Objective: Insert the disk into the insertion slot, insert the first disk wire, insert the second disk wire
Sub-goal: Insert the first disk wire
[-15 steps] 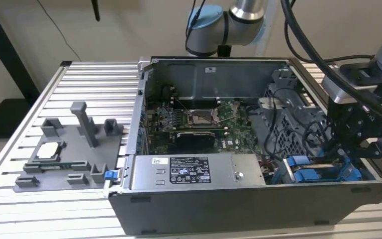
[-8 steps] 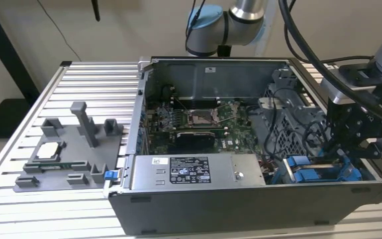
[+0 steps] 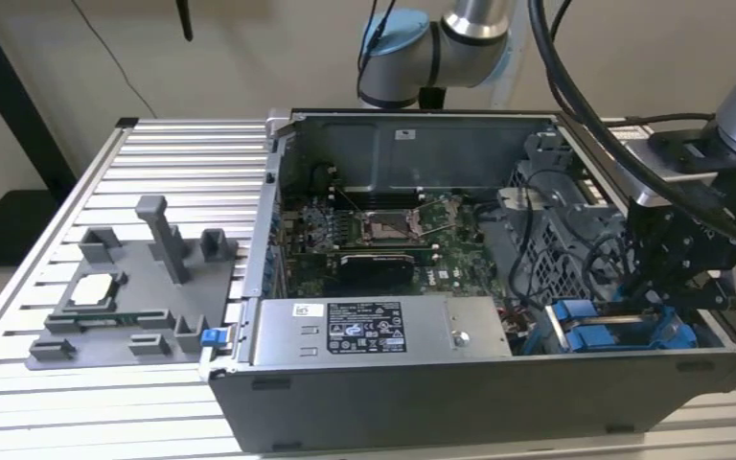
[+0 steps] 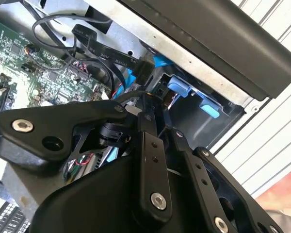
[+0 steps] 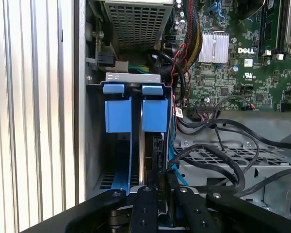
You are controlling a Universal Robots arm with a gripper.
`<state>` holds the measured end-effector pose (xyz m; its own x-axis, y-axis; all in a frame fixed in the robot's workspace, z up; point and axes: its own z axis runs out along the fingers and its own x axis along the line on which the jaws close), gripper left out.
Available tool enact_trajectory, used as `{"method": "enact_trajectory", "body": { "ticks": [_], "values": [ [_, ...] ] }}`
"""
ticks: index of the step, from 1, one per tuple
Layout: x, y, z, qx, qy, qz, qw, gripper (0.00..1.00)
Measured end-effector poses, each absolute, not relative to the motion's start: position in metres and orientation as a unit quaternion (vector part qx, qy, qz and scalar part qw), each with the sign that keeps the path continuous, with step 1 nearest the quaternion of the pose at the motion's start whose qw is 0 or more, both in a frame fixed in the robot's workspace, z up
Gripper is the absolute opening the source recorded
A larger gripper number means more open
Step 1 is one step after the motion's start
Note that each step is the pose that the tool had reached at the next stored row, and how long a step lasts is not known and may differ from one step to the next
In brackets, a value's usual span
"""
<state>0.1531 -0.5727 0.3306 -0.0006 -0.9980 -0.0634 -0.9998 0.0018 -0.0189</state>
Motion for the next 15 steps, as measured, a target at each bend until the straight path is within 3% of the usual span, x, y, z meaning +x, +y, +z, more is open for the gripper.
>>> {"method": "enact_trajectory", "body": {
  "ticks": [2,3,15],
  "values": [
    [0.153,-0.573,0.33,-0.706,0.707,0.016,0.03,0.0],
    [0.153,-0.573,0.33,-0.706,0.707,0.016,0.03,1.0],
    [0.153,-0.573,0.347,-0.706,0.707,0.016,0.029,1.0]
  ]
}}
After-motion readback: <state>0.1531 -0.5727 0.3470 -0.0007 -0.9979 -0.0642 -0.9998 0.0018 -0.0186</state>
